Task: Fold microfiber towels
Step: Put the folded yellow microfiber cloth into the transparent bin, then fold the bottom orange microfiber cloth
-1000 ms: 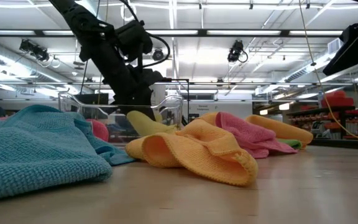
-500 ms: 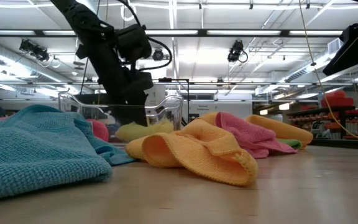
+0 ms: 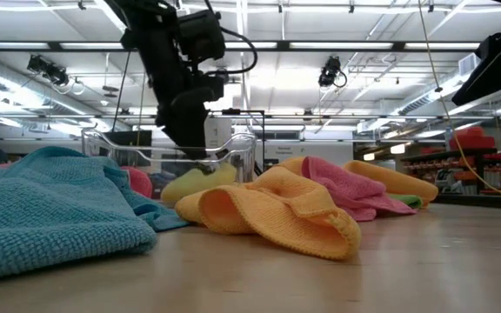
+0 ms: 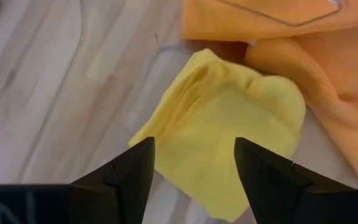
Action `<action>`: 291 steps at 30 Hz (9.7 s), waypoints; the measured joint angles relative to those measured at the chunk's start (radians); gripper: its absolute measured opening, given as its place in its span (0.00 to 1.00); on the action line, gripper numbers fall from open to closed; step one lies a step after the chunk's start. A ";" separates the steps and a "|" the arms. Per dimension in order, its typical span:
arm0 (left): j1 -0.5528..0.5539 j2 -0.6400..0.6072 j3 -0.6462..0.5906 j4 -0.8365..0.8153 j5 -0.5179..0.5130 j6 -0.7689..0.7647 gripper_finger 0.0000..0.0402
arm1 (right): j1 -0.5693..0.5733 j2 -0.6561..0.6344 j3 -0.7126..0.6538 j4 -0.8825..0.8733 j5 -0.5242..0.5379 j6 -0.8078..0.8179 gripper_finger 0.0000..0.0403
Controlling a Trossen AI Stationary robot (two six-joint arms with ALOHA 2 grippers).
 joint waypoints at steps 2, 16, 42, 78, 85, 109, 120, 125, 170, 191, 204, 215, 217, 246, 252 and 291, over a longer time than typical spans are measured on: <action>-0.013 0.000 0.003 0.010 -0.013 0.028 0.55 | 0.000 0.000 0.000 0.000 0.000 0.000 0.50; -0.049 0.041 -0.044 0.234 -0.056 0.127 0.46 | 0.000 0.000 0.000 0.005 0.000 -0.002 0.50; -0.013 0.149 0.072 0.206 -0.032 0.159 0.39 | 0.000 0.001 0.000 0.008 0.004 -0.006 0.50; -0.436 0.229 0.367 -0.098 -0.026 0.217 0.29 | 0.000 0.000 0.000 0.014 0.005 -0.006 0.50; -0.485 0.379 0.364 0.038 -0.047 0.263 0.34 | -0.014 0.000 0.000 0.023 0.008 -0.022 0.50; -0.585 0.495 0.364 0.093 -0.404 1.023 0.29 | -0.020 0.000 0.000 0.026 0.004 -0.030 0.50; -0.573 0.536 0.364 0.188 -0.410 1.097 0.25 | -0.019 0.000 0.000 0.026 0.004 -0.029 0.50; -0.589 0.534 0.364 0.252 -0.503 1.097 0.18 | -0.020 0.000 0.000 0.025 0.004 -0.030 0.50; -0.473 0.506 0.794 -0.227 -0.289 0.610 0.01 | -0.076 0.214 -0.001 0.513 0.034 -0.502 0.50; -0.512 0.472 0.997 0.082 -0.239 0.846 0.02 | 0.064 0.079 -0.001 0.406 0.034 -0.450 0.50; -0.387 0.472 1.078 0.283 -0.263 0.898 0.01 | 0.141 -0.039 0.000 0.305 0.042 -0.405 0.50; -0.346 0.473 1.079 0.081 -0.227 0.777 0.01 | 0.105 0.038 0.000 0.153 0.112 -0.215 0.50; -0.346 0.473 1.079 0.038 -0.195 0.738 0.01 | 0.091 0.065 0.000 0.143 0.110 -0.200 0.50; -0.423 0.473 1.079 -0.152 -0.106 0.662 0.05 | -0.064 0.120 0.017 0.247 -0.079 -0.334 0.02; -0.478 0.463 1.079 -0.159 -0.106 0.682 0.02 | -0.011 0.052 0.080 0.244 -0.213 -0.366 0.02; -0.685 0.473 1.128 -0.132 -0.047 0.495 0.02 | 0.068 -0.035 0.541 -0.076 -0.607 -0.317 0.02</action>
